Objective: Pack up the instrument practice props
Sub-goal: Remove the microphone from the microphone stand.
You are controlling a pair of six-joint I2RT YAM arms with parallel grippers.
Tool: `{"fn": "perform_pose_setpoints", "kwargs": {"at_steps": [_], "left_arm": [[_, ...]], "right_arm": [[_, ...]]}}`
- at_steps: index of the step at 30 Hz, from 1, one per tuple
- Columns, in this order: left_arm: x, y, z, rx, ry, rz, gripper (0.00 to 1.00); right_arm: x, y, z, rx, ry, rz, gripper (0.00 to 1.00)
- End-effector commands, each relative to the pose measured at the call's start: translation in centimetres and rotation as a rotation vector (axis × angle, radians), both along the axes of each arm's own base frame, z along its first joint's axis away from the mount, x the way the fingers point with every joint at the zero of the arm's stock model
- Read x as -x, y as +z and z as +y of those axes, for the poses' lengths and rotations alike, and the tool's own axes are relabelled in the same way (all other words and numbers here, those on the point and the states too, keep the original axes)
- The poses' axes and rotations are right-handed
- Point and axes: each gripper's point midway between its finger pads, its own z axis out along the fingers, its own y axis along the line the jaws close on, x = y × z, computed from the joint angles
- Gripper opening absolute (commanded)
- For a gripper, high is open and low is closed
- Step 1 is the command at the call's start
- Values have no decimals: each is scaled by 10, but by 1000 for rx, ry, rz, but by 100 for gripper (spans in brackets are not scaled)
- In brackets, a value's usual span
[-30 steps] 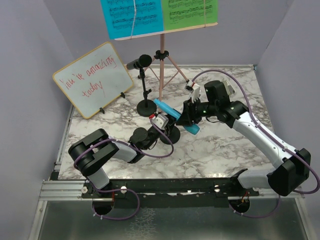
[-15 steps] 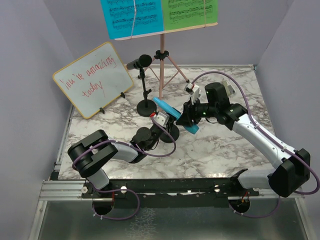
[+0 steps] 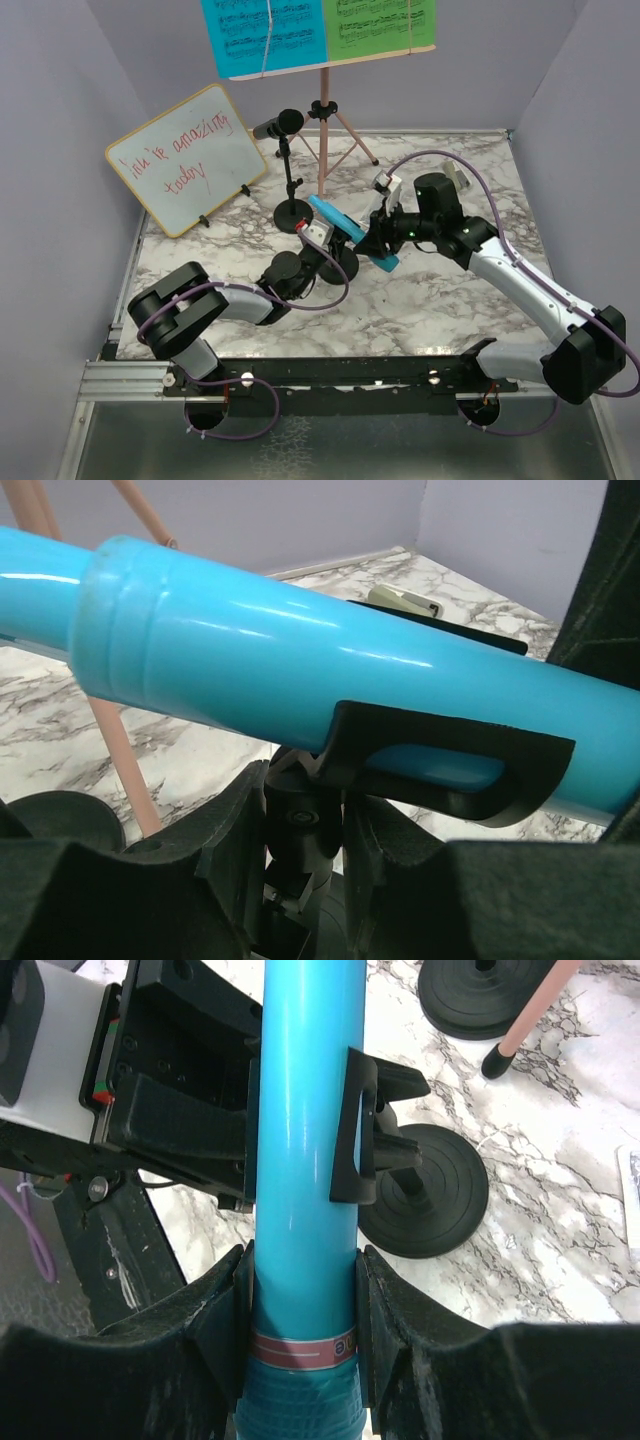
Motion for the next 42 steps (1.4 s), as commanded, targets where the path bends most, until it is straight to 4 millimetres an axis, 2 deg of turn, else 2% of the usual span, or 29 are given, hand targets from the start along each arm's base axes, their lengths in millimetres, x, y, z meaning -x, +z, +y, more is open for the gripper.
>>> {"fn": "perform_pose_setpoints", "kwargs": {"at_steps": [1, 8, 19, 27, 42], "left_arm": [[-53, -37, 126, -11, 556, 141, 0], [-52, -34, 143, -22, 618, 137, 0], [-53, -37, 146, -54, 635, 136, 0], [-54, -36, 149, -50, 641, 136, 0], [-56, -43, 121, -120, 488, 119, 0]], "right_arm": [[71, -34, -23, 90, 75, 291, 0], [72, -39, -20, 83, 90, 295, 0], [75, -40, -18, 47, 96, 291, 0], [85, -50, -19, 28, 103, 324, 0], [106, -60, -34, 14, 56, 328, 0]]}}
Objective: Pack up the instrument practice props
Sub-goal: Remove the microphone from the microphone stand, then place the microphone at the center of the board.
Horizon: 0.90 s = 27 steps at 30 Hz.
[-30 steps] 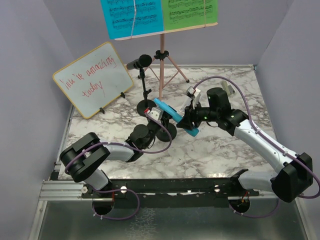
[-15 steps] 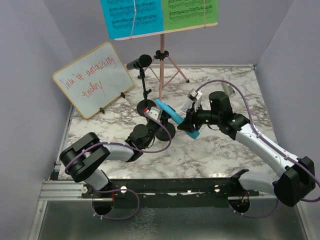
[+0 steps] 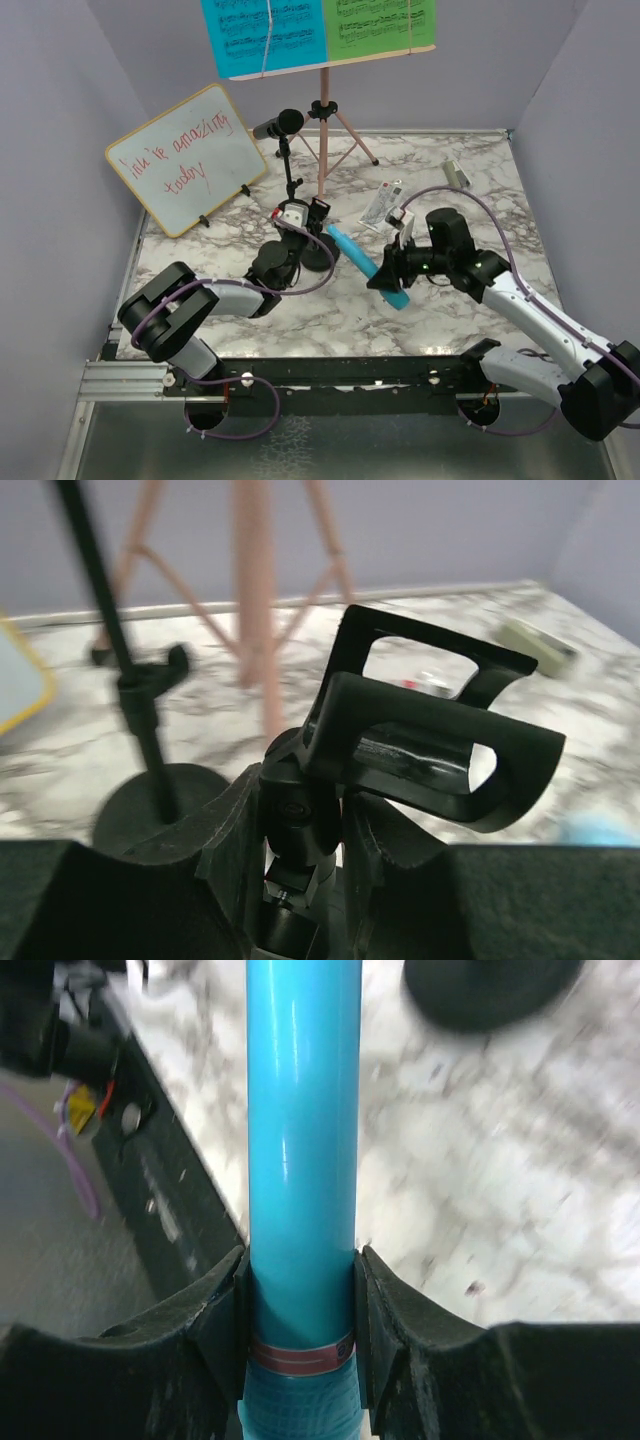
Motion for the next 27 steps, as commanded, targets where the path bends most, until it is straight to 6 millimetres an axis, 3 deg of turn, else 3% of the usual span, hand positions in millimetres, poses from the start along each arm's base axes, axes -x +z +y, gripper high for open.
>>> {"fn": "perform_pose_setpoints", "kwargs": {"at_steps": [1, 6, 12, 23, 27], "left_arm": [[-28, -44, 72, -135, 293, 100, 0], [-26, -44, 58, -131, 216, 92, 0], [-18, -39, 32, -121, 73, 77, 0], [3, -28, 1, -88, -128, 79, 0], [6, -29, -3, -81, -154, 102, 7]], "right_arm": [[63, -24, -12, 36, 103, 237, 0], [59, -19, -17, 44, 50, 207, 0], [26, -11, -29, 52, -192, 137, 0], [-79, -14, -75, 69, -688, 11, 0], [-123, -24, -98, 41, -765, 38, 0]]}}
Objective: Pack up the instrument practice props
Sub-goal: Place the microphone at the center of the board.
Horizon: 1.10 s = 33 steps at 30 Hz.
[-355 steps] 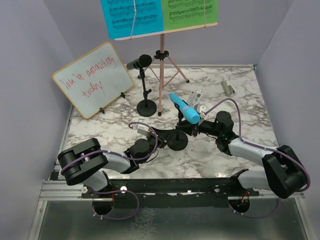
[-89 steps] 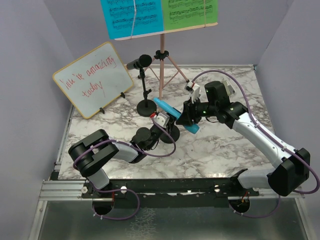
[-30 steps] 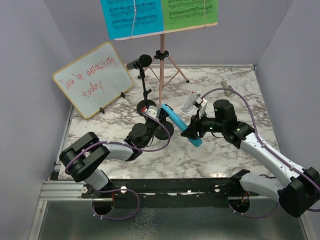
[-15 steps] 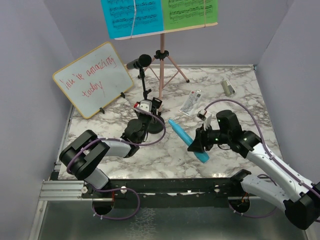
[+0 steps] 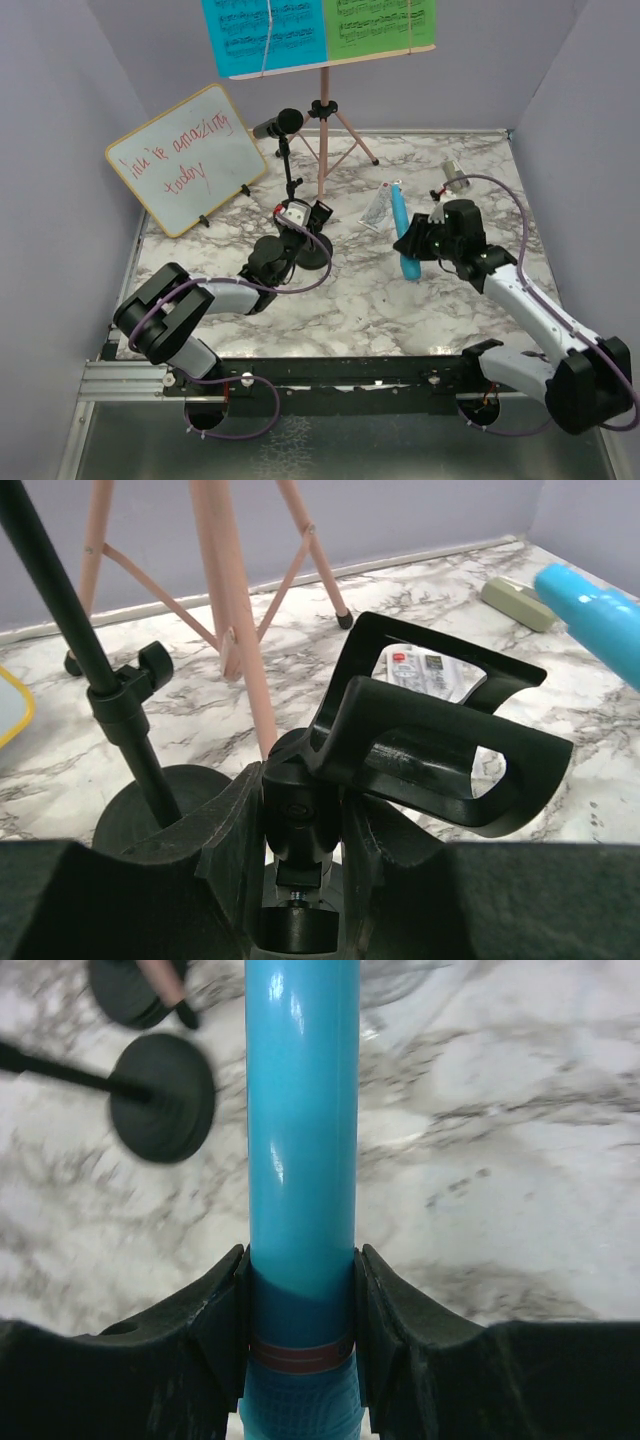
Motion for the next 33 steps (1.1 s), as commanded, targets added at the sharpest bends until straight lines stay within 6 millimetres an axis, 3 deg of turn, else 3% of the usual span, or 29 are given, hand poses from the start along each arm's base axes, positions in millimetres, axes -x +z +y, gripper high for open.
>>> {"fn": "perform_pose_setpoints", "kwargs": {"at_steps": [1, 10, 17, 20, 27, 33], "left_arm": [[17, -23, -15, -18, -107, 107, 10], [14, -18, -7, -38, -56, 127, 43], [13, -1, 7, -1, 5, 110, 63], [16, 10, 8, 19, 3, 92, 70], [25, 34, 13, 63, -15, 50, 86], [33, 65, 36, 139, 57, 15, 99]], "right_arm": [[-63, 2, -28, -18, -157, -68, 0], [-153, -50, -75, 68, -297, 18, 0], [-199, -87, -88, 118, -307, 103, 3], [-211, -104, -86, 135, -287, 147, 12], [-226, -114, -84, 138, -275, 171, 44], [-228, -111, -82, 138, -258, 169, 66]]}}
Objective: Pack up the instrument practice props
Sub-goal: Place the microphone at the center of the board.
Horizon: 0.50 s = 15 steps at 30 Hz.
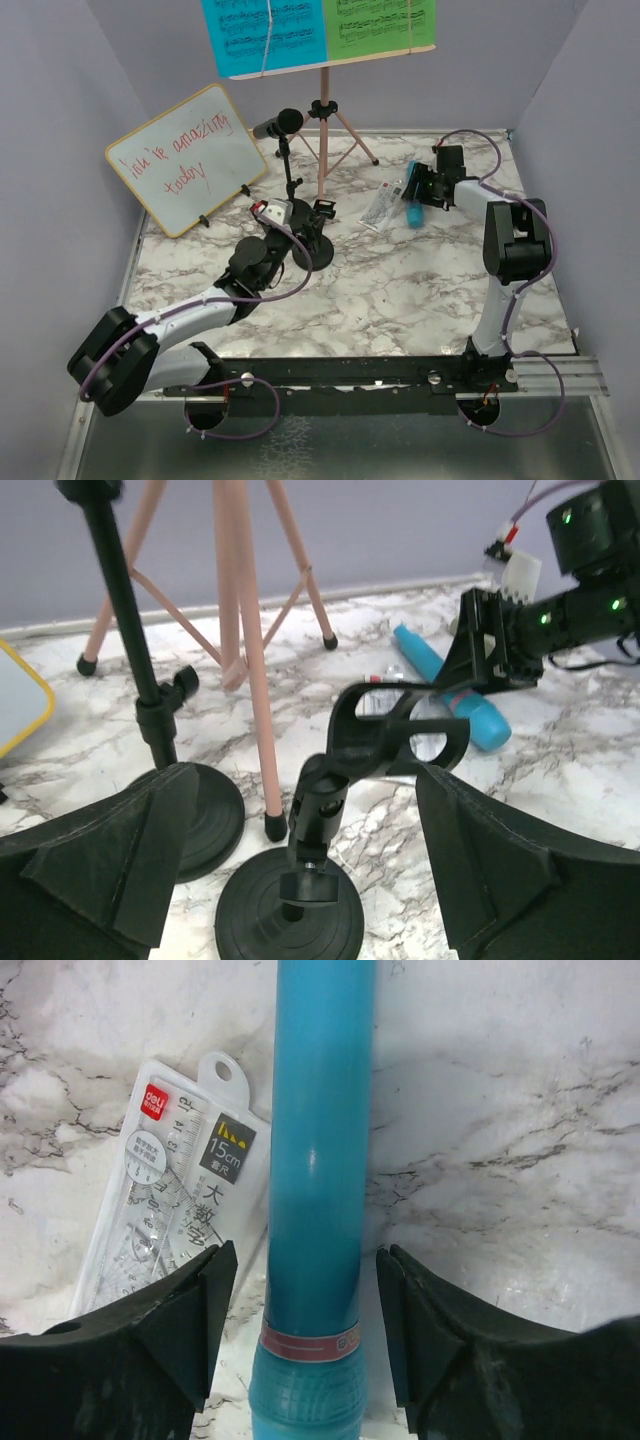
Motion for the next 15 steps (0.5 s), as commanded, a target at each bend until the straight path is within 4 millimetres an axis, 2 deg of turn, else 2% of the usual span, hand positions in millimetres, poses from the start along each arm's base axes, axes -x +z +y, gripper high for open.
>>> {"fn": "perform_pose_setpoints", "kwargs": {"at_steps": [1, 5, 8, 15], "left_arm": [[7, 25, 23, 73, 77, -26, 99], [15, 31, 37, 96, 115, -24, 99], [20, 33, 46, 111, 132, -24, 99], [27, 25, 61, 139, 182, 4, 99]], "right_arm": [[-1, 0, 0, 5, 20, 11, 68], [4, 17, 4, -8, 45, -21, 78], [14, 38, 9, -36, 80, -85, 83], [55, 91, 31, -112, 184, -300, 88]]}}
